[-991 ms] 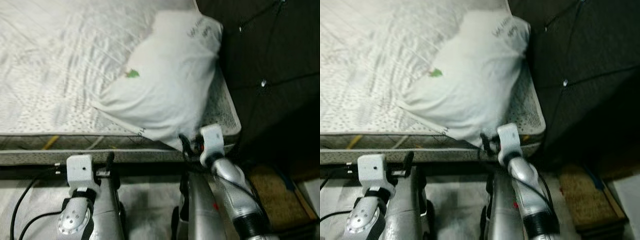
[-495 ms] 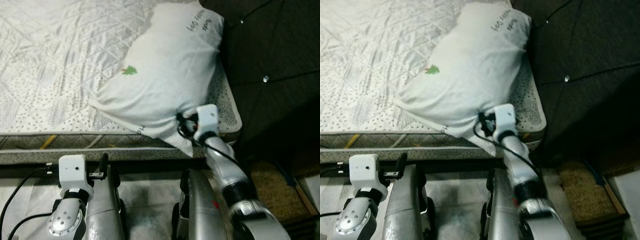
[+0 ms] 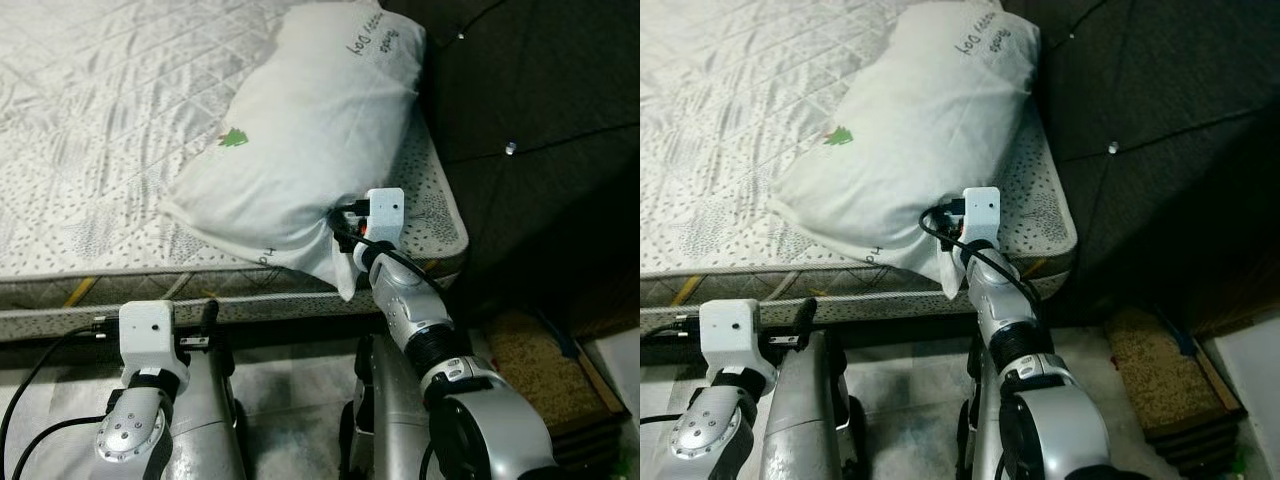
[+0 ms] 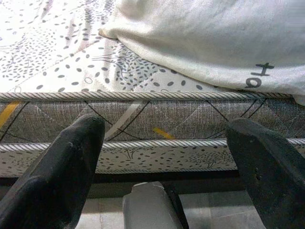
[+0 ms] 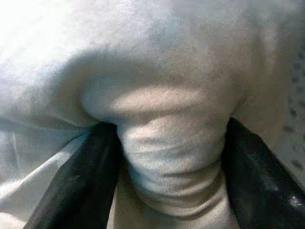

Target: Clean up the room

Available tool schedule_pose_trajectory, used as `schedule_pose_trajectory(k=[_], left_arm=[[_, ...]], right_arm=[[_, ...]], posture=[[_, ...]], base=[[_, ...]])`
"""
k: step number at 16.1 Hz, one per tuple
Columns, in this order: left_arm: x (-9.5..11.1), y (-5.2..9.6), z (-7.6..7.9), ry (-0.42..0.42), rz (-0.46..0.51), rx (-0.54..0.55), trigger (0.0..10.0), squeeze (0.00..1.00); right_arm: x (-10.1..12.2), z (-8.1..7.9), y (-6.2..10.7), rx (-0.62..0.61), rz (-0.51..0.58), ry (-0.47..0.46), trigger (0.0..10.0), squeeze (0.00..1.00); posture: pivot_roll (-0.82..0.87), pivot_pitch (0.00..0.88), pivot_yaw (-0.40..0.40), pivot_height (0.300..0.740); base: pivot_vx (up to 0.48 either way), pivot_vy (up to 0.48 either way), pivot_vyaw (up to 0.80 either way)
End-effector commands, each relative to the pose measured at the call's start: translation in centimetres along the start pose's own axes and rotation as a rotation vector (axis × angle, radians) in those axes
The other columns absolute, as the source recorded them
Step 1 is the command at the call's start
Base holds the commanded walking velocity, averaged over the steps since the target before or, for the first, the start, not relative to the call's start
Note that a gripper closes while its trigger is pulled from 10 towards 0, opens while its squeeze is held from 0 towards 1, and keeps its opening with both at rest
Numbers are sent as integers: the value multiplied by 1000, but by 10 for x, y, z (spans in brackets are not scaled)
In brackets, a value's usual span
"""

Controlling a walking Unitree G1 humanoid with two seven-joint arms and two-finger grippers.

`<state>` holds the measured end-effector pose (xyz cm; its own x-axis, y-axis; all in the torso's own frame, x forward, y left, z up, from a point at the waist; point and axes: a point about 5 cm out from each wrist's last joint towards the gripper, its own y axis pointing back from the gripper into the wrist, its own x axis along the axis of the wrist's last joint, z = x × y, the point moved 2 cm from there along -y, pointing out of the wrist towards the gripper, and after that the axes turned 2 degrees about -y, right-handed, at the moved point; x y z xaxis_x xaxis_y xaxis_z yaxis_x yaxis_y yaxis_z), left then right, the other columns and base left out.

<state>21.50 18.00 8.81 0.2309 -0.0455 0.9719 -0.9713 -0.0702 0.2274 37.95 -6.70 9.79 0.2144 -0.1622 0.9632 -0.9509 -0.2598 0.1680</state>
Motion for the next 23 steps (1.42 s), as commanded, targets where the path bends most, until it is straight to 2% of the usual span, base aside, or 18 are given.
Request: schedule_pose_trajectory(k=[1, 2, 5, 10, 14, 17, 18, 19, 23], left_arm=[[-1, 3, -4, -4, -12, 9, 10000, 0], [0, 1, -4, -4, -10, 10, 10000, 0], [0, -4, -2, 0, -9, -2, 10000, 0], [0, -12, 3, 1, -9, -26, 10000, 0], [0, -18, -1, 3, 0, -8, 10000, 0], [1, -23, 3, 7, 11, -23, 10000, 0], [0, -25, 5, 8, 9, -29, 10000, 0], [-2, -27, 7, 8, 7, -38, 10000, 0], [-2, -29, 5, 9, 14, -27, 10000, 0]], right_arm=[[-4, 0, 0, 1, -19, -36, 0, 0], [-8, 10, 2, -29, -35, -60, 0, 0], [-13, 23, 4, -74, -54, -88, 0, 0], [-4, 33, 1, -92, -42, -64, 0, 0], [8, 47, 0, -150, -7, -58, 0, 0], [38, 83, 4, -285, 90, -23, 0, 0], [59, 106, 8, -355, 146, -11, 0, 0], [74, 122, 13, -403, 185, -6, 0, 0], [127, 187, 48, -591, 307, 118, 0, 0]], posture=[[206, 209, -77, 566], [204, 205, -75, 566], [185, 199, -69, 566], [177, 182, -82, 566], [172, 162, -81, 566], [161, 154, -81, 566], [144, 148, -79, 566], [144, 144, -81, 566], [144, 132, -92, 566]], base=[[0, 0, 0], [0, 0, 0], [0, 0, 0], [0, 0, 0], [0, 0, 0], [0, 0, 0], [0, 0, 0], [0, 0, 0], [0, 0, 0]])
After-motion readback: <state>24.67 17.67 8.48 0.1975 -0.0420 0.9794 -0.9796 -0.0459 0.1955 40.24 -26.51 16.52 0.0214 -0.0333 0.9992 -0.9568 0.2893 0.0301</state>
